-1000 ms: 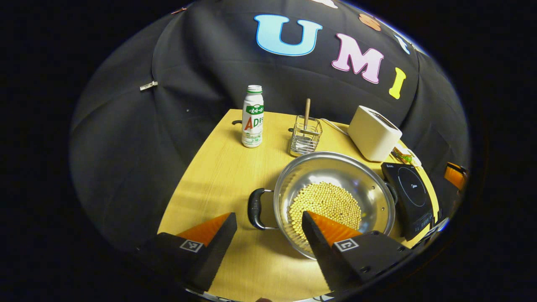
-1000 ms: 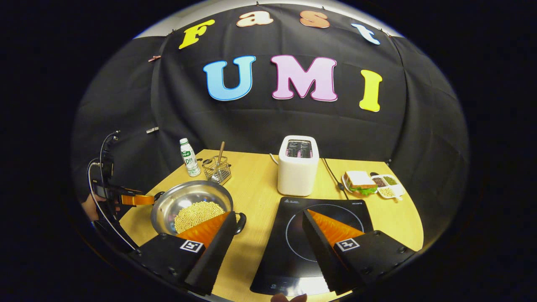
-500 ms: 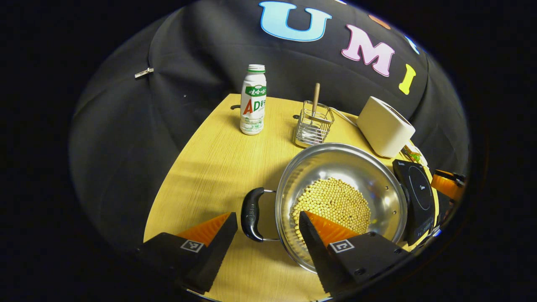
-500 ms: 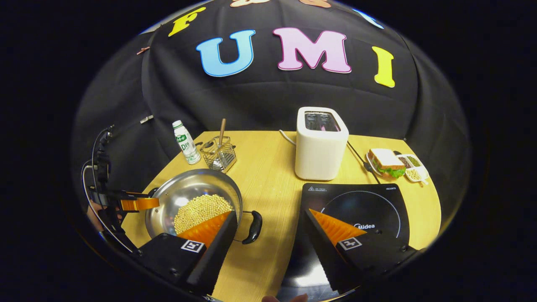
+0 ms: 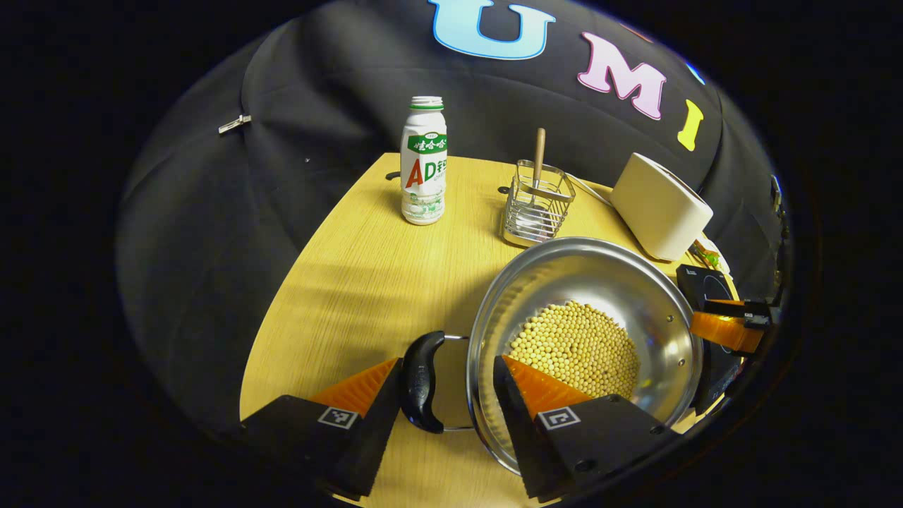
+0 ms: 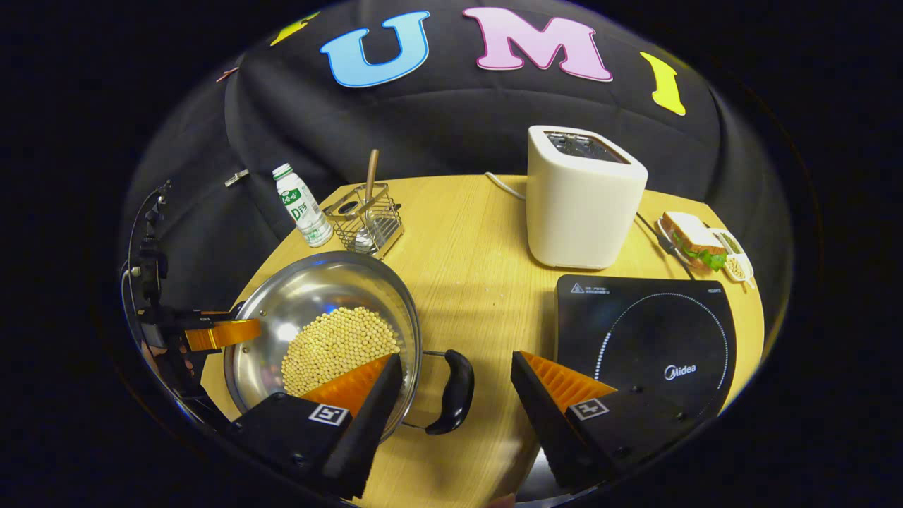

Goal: First push the handle of the pot to place it horizontally, then grasp the pot with both hands and set it on the induction cooktop.

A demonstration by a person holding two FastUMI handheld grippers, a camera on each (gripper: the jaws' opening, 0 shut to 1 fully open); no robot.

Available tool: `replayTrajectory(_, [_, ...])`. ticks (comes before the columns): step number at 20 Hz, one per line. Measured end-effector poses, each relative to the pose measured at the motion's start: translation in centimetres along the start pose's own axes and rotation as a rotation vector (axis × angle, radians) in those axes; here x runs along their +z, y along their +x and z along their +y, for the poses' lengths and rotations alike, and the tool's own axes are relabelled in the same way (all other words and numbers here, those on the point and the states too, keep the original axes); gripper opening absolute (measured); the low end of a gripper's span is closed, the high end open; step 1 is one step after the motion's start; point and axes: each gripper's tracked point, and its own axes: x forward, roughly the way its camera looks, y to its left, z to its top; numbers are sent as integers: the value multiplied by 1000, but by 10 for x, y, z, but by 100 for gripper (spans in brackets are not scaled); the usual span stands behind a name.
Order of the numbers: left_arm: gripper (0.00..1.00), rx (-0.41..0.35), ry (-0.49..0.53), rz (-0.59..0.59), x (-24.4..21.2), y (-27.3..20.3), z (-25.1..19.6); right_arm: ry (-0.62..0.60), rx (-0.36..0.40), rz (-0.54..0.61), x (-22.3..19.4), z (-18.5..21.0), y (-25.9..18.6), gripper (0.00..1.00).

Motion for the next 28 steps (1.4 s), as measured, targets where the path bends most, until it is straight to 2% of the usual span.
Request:
replayTrajectory(1, [77, 1, 5, 8, -1, 2, 0, 14, 2, 16, -3, -1, 4, 92])
replayTrajectory(4, [73, 12, 12, 15, -2, 4, 4, 62, 10, 62, -10, 2, 14, 89])
replayTrajectory(5, [73, 20, 11, 15, -2, 5, 6, 67, 10, 73, -13, 4, 15, 82])
replayTrajectory(6, [67, 19, 11, 13, -2, 4, 6, 68, 8, 81, -16, 5, 17, 79])
replayTrajectory(8, [66, 16, 19, 20, -3, 5, 6, 69, 10, 102, -23, 10, 22, 78])
replayTrajectory(10, [65, 9, 24, 27, -4, 5, 5, 56, -19, 109, -26, 5, 26, 78])
replayTrajectory(12, [65, 4, 20, 30, -5, 5, 6, 65, -31, 113, -22, 4, 24, 65])
replayTrajectory(14, [62, 8, 9, 29, -6, 4, 5, 75, -34, 110, -25, 3, 30, 58])
replayTrajectory(17, [59, 11, 12, 24, -3, 3, 2, 57, -41, 125, -27, 2, 28, 53])
replayTrajectory(20, [56, 17, 13, 11, 0, -6, -5, 57, -43, 127, -24, -3, 15, 53])
replayTrajectory(21, [56, 21, 22, 2, 3, -15, -8, 55, -41, 113, -19, -3, 9, 49])
replayTrajectory(22, [56, 28, 29, -2, 6, -23, -11, 45, -38, 109, -16, -4, 2, 53])
replayTrajectory(23, [56, 33, 32, 2, 10, -32, -15, 34, -33, 106, -11, -5, -6, 49])
replayTrajectory(24, [56, 40, 25, 9, 12, -42, -22, 31, -27, 101, -6, -7, -15, 53])
replayTrajectory(28, [56, 45, 37, 32, 21, -79, -57, 41, -20, 117, 1, -30, -57, 53])
